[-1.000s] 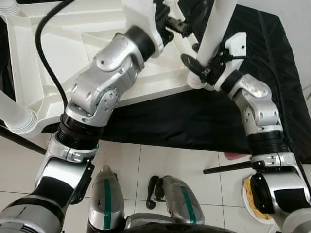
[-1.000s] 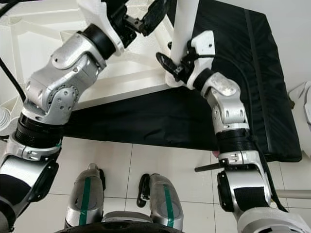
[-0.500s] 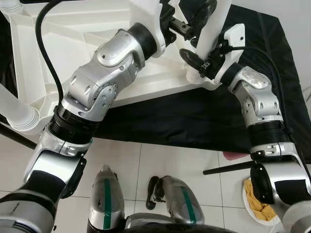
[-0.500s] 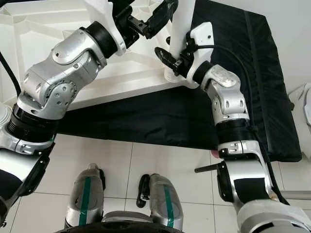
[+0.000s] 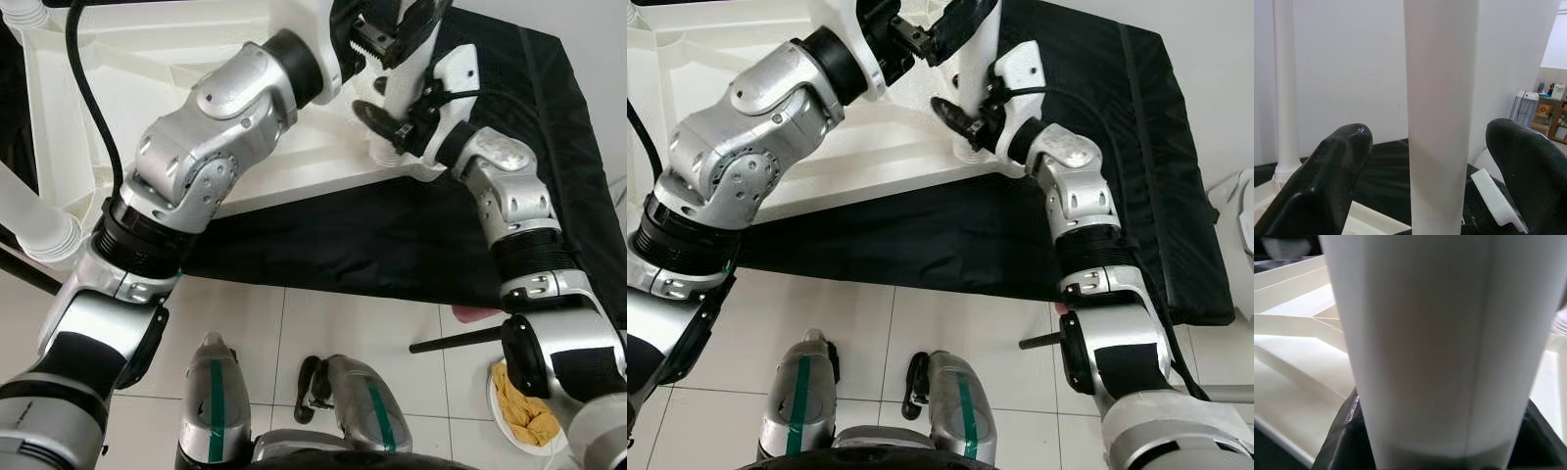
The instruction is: Building children table
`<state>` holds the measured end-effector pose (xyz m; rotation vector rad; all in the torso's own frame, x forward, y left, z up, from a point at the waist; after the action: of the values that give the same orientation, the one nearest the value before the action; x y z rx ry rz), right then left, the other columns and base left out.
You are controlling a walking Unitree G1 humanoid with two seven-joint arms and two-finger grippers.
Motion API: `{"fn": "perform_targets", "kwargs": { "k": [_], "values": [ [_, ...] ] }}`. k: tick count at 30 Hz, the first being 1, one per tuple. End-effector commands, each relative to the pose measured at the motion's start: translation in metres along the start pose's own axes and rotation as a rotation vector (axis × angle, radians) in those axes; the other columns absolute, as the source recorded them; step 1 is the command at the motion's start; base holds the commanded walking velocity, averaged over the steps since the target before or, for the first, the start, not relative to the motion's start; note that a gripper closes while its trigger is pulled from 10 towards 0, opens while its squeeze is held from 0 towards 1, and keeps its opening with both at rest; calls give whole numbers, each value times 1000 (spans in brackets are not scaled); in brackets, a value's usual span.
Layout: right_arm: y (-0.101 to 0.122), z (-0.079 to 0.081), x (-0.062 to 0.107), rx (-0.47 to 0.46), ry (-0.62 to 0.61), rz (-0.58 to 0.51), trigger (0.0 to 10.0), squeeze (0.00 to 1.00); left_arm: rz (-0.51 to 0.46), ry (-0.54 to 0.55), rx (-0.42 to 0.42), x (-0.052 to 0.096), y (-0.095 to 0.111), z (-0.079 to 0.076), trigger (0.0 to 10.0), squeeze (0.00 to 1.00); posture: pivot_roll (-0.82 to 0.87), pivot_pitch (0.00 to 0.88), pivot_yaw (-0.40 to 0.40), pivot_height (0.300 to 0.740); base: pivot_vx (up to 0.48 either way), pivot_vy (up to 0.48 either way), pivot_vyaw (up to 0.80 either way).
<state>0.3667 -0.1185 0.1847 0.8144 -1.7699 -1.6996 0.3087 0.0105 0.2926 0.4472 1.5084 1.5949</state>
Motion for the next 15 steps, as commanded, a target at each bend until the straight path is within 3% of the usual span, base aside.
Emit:
{"fn": "perform_targets", "kwargs": {
  "k": [1,9,15],
  "values": [
    [1,3,-2,28,37,4,10000,0,-111,-589,-13,7,11,-43,10000,0,148,0,-131,740,0,0,0],
    [1,3,-2,28,37,4,10000,0,-111,-589,-13,7,11,-43,10000,0,148,0,-131,740,0,0,0],
    [-9,19,2,81,167,51,10000,0,-103,-603,42,0,14,-44,10000,0,146,5,-116,740,0,0,0]
  ]
}}
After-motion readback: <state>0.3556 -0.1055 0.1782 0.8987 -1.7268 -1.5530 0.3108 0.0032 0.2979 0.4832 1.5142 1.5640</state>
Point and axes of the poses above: a point about 5 cm out from each wrist's last joint towards the gripper, its own x axis pointing back from the gripper into the wrist, its own y axis along the axis of the wrist's last joint, z = x × y, the point moved 2 cm from there along -x, pointing out of the wrist towards the gripper, and after that the axes turned 10 degrees about -x, right-handed, at the moved point
